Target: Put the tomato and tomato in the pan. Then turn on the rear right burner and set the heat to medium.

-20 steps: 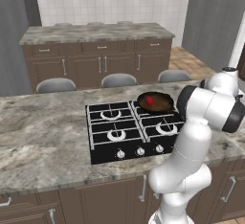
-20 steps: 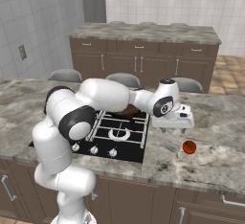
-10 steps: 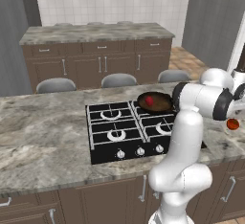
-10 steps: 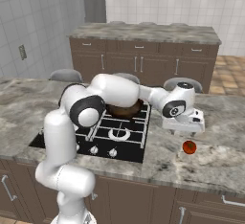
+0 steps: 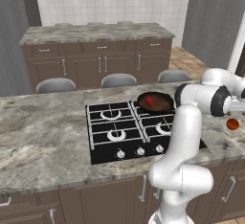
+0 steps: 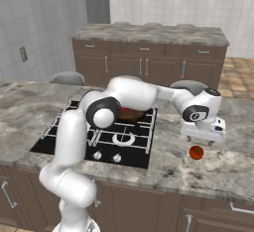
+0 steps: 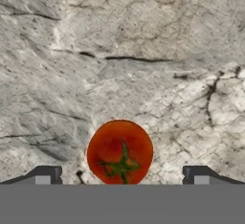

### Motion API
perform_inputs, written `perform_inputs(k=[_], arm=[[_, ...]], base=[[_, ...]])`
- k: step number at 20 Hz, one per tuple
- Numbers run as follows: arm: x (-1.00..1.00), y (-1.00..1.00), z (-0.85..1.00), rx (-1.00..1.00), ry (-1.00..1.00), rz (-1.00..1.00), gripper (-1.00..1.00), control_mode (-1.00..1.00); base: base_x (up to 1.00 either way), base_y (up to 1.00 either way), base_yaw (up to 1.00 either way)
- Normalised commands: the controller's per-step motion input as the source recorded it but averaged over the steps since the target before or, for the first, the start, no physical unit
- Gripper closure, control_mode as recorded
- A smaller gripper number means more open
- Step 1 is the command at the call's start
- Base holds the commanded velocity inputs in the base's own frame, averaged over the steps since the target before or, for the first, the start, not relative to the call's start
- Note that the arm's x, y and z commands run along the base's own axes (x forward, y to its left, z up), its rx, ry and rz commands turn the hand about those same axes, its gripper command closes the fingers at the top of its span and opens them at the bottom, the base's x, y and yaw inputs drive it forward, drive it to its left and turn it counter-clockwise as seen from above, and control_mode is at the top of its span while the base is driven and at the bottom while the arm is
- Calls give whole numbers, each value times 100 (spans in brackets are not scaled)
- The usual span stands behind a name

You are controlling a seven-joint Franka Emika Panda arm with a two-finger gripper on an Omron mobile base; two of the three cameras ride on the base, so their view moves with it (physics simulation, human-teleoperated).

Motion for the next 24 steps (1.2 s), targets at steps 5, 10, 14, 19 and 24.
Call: perform_inputs(k=[5, 10, 14, 19, 24], arm=[[-3, -1, -22, 0, 0, 0, -100, -100], [-13, 11, -31, 0, 0, 0, -100, -100], [-2, 13, -21, 0, 0, 0, -100, -100], [0, 13, -6, 0, 0, 0, -100, -100], [0, 1, -14, 0, 0, 0, -100, -100]], base=[[0, 0, 0], [0, 0, 0], [0, 0, 0], [0, 0, 0], [0, 0, 0]])
